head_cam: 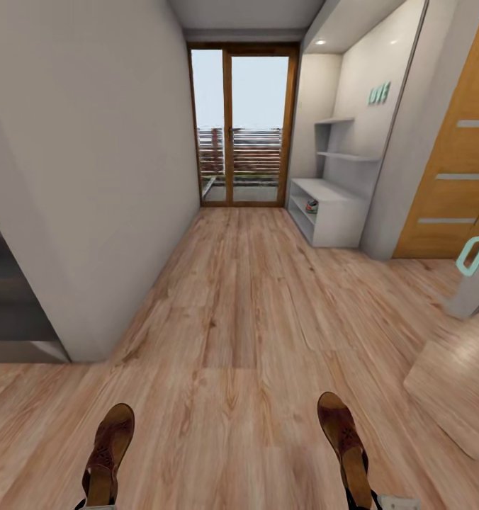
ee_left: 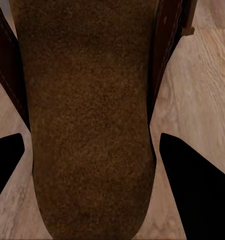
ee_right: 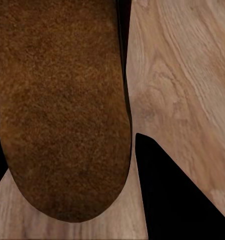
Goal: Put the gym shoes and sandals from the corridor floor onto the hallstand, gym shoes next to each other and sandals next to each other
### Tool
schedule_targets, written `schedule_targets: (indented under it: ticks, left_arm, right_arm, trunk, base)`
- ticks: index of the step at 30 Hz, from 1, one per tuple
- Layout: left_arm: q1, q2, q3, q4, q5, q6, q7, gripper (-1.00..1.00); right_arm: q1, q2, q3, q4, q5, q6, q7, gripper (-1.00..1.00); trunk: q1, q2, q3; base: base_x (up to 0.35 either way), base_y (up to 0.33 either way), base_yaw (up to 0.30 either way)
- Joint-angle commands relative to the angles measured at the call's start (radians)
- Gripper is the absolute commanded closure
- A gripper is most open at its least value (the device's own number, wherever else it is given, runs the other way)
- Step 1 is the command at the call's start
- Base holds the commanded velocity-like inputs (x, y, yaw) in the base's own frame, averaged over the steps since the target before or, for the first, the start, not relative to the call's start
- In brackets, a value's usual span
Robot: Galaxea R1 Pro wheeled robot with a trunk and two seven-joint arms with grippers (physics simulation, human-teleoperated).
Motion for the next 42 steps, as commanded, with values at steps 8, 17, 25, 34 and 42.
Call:
schedule_targets:
  ticks: [8,17,25,34,42]
  left_arm:
    - [-0.001,-0.001,0.009,0.000,-0.008,-0.004,-0.005,1.00]
    - [-0.001,-0.001,0.009,0.000,-0.008,-0.004,-0.005,1.00]
    - [-0.001,-0.001,0.008,0.000,-0.008,-0.004,-0.005,1.00]
    - [-0.001,-0.001,0.007,-0.001,-0.008,-0.004,-0.005,1.00]
    - [-0.001,-0.001,0.007,0.000,-0.008,-0.004,-0.005,1.00]
  right_arm:
    - [-0.001,0.001,-0.008,0.000,0.003,-0.003,0.010,1.00]
    - [-0.001,0.001,-0.008,0.000,0.003,-0.003,0.010,1.00]
    - [-0.001,0.001,-0.010,-0.008,0.001,-0.003,0.008,1.00]
    - [-0.001,0.001,-0.011,-0.009,0.000,-0.003,0.010,1.00]
    - [-0.001,0.001,-0.010,-0.008,0.001,-0.003,0.009,1.00]
  trunk:
    - [0.000,0.000,-0.001]
    - [0.000,0.000,-0.001]
    - [0.000,0.000,-0.003]
    - [0.000,0.000,-0.016]
    - [0.000,0.000,-0.026]
  base:
    - [0.340,0.000,0.000]
    - [0.340,0.000,0.000]
    - [0.340,0.000,0.000]
    - [0.340,0.000,0.000]
    - [0.340,0.000,0.000]
